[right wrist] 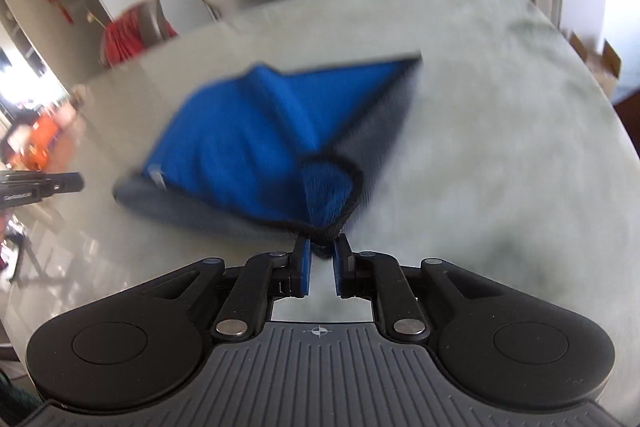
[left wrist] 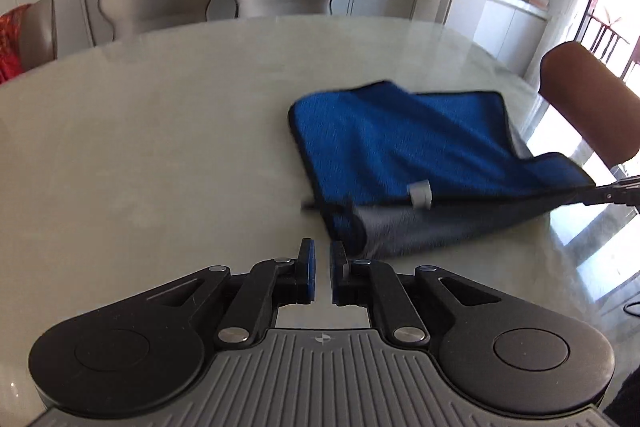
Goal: Fold towel
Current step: 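Lay the towel flat on the table and open both grippers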
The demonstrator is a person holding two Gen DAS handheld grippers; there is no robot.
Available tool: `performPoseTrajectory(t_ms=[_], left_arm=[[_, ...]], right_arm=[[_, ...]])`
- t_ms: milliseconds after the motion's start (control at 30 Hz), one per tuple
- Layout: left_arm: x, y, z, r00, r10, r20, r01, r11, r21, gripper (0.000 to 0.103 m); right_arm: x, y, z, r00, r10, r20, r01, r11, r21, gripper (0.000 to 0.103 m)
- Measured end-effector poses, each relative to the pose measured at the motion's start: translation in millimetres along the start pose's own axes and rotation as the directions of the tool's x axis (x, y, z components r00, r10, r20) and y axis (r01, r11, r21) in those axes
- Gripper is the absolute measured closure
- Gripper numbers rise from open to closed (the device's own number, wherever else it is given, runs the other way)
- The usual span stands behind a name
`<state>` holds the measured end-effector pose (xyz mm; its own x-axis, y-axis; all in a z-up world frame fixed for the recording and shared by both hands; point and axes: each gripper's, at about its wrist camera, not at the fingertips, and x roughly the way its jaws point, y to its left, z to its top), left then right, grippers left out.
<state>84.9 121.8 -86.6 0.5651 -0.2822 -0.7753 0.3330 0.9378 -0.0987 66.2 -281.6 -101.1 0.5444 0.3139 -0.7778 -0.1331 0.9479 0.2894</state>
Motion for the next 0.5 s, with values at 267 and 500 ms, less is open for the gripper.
performPoseTrajectory(t_ms=[267,500], left_arm=[[2,-11,30,0.995,-0.022,0.1,0.012,0.995,0.098,0.088],[52,-45,68,0.985,-0.154,0.074,0.134,0.964,0.231,0.083]], right_arm=[[-12,1,32,0.992,0.016,0.122,-0.018,1.0,0.015,0.069],[32,0,50,0.999,-0.005,0.036,0.008,0.997,-0.083,0.068]])
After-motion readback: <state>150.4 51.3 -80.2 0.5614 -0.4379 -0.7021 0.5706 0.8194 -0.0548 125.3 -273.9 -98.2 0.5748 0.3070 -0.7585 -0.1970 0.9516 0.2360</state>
